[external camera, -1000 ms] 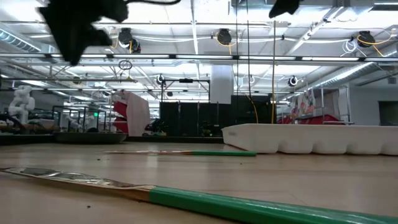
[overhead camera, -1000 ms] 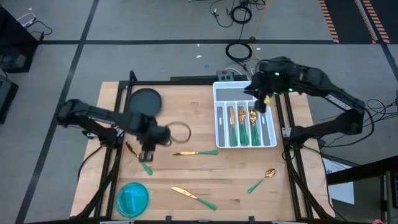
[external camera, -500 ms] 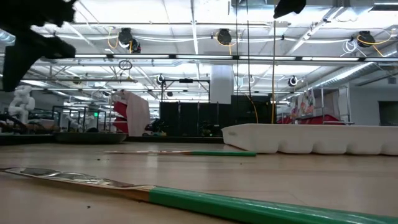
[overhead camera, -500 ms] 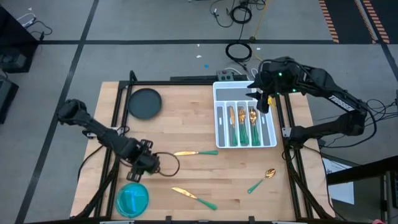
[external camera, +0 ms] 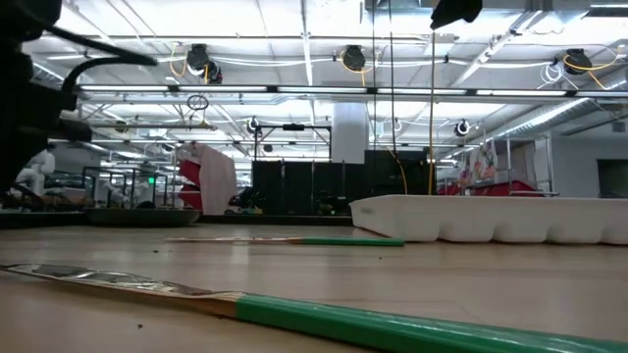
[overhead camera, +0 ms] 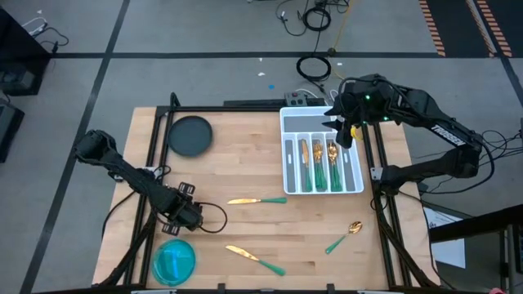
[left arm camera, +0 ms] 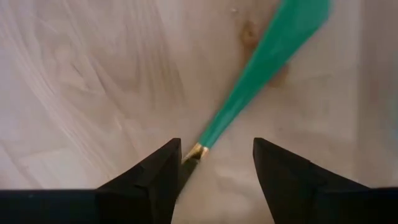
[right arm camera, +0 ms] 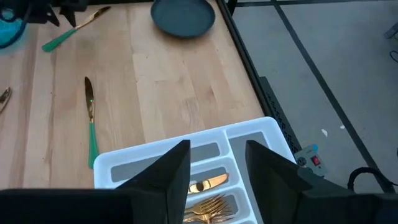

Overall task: Sort silverware
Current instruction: Put the green knife into the white silverware organizer

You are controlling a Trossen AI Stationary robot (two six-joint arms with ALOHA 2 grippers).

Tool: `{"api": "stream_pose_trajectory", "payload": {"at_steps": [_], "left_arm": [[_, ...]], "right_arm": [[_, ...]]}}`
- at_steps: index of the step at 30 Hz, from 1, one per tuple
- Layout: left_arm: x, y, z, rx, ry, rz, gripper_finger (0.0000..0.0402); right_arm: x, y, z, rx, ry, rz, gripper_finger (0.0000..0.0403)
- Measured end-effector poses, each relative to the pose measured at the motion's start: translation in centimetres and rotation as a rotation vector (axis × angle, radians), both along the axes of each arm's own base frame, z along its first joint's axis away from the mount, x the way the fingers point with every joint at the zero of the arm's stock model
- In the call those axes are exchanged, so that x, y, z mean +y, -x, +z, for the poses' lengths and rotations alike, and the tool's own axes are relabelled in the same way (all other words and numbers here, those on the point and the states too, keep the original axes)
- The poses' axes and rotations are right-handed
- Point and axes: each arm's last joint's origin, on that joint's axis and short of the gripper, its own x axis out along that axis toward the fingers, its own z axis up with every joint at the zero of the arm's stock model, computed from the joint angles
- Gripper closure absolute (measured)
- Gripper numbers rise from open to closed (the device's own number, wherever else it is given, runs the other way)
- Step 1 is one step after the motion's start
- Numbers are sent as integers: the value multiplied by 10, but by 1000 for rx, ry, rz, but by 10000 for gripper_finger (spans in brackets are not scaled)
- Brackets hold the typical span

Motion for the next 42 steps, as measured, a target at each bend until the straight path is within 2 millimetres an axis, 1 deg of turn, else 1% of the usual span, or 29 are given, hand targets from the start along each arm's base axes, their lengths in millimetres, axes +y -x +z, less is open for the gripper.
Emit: {"api": "stream_pose_trajectory", "payload": {"at_steps": [3, 6, 10, 13, 16, 21, 22, 26, 29, 33, 37, 39, 42], "left_arm": [[3, 2, -9, -29, -25, -32, 195], [4, 4, -19, -51, 14, -57, 195], [3, 5, -21, -36, 35, -63, 196], [2, 5, -23, -23, 62, -76, 209], [2, 5, -29, 17, 76, -81, 251], [-2, 2, -36, 59, 80, -90, 368], [-2, 1, -37, 54, 81, -95, 375], [-3, -1, -35, 37, 70, -93, 375], [-3, -8, -29, 25, 52, -83, 375], [-4, -21, -21, -40, 67, -60, 385], [-5, -41, -12, -169, 99, -45, 401], [-1, -47, -11, -200, 85, -17, 400], [3, -62, -2, -307, 80, 26, 400]], "right_arm": [[0, 0, 0, -3, -8, -6, 256], [0, 0, 0, -5, -15, -12, 257], [0, 1, -1, 1, -28, -19, 257], [0, 1, -1, -1, -33, -23, 257], [1, 1, -1, -1, -37, -22, 257], [1, 1, -1, 1, -49, -26, 257], [2, 1, -1, 1, -49, -24, 257], [3, 0, -1, 2, -49, -17, 257], [3, 0, -1, 2, -47, -16, 257], [3, 0, -1, 5, -40, -12, 257], [3, 0, -1, 6, -37, -9, 257], [3, 0, -1, 9, -30, -2, 257], [3, 0, -1, 12, -22, 6, 257]]}}
